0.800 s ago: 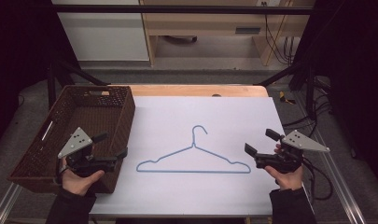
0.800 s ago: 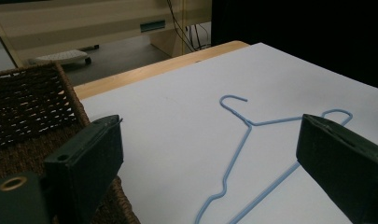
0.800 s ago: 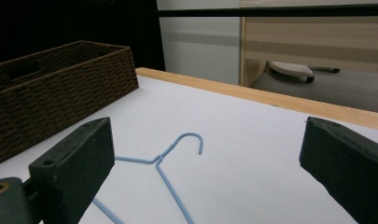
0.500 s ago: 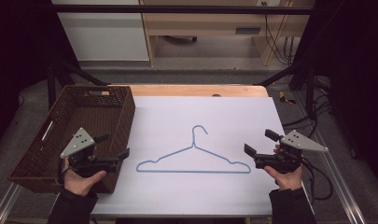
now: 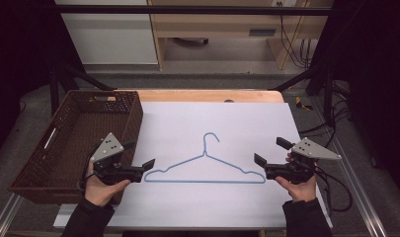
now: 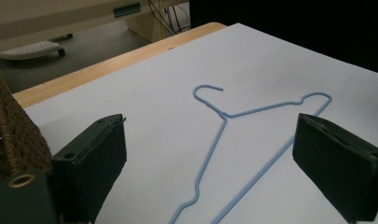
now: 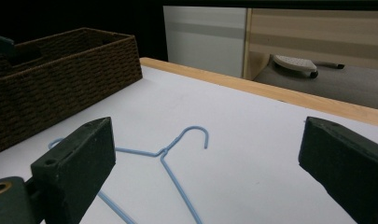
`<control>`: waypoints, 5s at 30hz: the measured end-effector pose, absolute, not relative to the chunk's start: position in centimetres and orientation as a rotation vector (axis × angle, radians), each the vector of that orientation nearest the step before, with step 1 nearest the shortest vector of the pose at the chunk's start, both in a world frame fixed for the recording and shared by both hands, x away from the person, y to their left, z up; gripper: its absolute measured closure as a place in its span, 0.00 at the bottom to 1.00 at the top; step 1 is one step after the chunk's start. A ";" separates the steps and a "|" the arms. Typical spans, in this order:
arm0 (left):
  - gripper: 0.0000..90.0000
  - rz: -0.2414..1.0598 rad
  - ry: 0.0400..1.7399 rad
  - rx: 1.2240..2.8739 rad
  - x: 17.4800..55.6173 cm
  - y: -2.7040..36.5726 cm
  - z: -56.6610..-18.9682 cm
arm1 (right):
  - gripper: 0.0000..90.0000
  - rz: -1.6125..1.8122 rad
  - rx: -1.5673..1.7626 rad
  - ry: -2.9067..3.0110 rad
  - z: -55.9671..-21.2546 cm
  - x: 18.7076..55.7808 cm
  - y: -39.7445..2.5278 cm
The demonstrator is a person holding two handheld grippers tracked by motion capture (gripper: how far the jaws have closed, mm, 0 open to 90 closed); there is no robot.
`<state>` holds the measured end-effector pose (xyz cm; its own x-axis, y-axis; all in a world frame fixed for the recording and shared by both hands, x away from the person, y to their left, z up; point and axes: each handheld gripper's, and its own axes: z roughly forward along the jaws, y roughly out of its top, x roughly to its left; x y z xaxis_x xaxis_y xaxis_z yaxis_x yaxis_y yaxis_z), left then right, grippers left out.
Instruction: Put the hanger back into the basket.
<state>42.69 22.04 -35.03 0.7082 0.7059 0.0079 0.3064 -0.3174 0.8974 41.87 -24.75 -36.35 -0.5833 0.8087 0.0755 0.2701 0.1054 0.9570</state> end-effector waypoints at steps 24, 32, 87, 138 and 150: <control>0.19 0.352 0.770 2.113 49.0 15.0 -39.0 | 0.05 1.473 1.051 1.960 -37.0 42.4 -23.7; 0.27 0.305 0.770 2.176 50.5 13.4 -40.8 | 0.05 1.446 1.043 1.990 -37.5 42.7 -23.2; 0.96 0.333 0.672 2.489 53.2 9.4 -46.0 | 0.06 1.397 1.049 2.055 -38.7 43.7 -22.0; 0.97 0.547 0.603 2.416 46.6 9.3 -43.0 | 0.39 1.340 1.156 2.241 -42.2 50.5 -10.6; 0.97 0.557 0.576 2.408 46.0 9.1 -42.8 | 0.60 1.336 1.227 2.256 -43.4 51.7 -9.8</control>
